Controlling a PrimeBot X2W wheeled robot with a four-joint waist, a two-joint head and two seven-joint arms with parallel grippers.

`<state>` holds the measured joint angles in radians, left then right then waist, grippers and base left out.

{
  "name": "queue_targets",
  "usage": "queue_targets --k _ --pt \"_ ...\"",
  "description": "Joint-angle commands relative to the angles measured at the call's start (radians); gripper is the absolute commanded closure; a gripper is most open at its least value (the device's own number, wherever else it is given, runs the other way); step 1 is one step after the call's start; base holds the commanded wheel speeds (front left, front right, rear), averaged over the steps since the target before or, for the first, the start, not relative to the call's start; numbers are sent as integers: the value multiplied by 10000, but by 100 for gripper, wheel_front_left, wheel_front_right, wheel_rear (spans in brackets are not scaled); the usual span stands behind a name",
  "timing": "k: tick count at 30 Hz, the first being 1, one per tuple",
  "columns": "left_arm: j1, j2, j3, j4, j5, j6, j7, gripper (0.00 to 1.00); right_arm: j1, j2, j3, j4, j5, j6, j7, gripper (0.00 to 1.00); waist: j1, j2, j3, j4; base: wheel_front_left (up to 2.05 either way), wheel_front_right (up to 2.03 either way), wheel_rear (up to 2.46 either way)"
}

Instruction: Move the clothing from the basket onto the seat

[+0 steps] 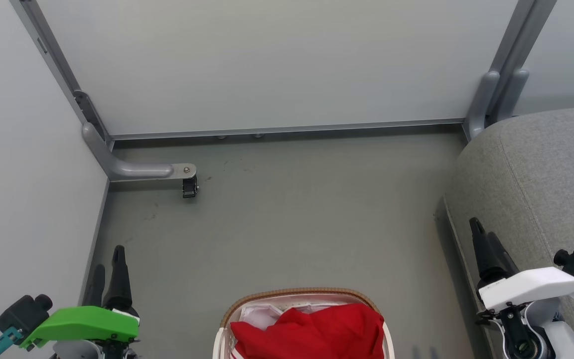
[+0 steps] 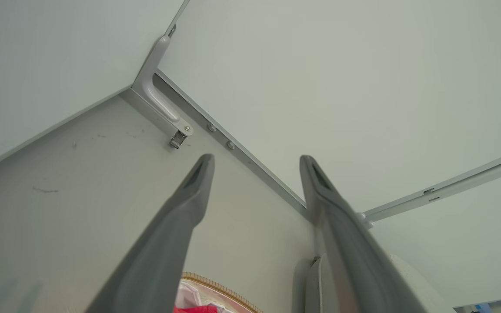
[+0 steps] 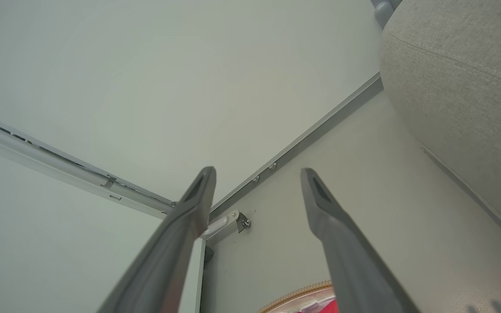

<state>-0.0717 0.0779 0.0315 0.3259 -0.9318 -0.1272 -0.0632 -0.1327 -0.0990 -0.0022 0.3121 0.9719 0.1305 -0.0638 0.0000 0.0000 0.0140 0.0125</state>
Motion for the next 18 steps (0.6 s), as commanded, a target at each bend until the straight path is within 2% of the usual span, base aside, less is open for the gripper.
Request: queue_targets --k 1,18 --pt "-148 95 -31 -103 363 -21 -98 0 -208 -60 6 -76 -375 5 -116 0 0 0 -4 -1 0 0 0" --pt "-19 -120 -126 15 2940 -30 -625 0 -58 96 199 -5 -2680 5 -634 0 0 0 18 25 0 0 0"
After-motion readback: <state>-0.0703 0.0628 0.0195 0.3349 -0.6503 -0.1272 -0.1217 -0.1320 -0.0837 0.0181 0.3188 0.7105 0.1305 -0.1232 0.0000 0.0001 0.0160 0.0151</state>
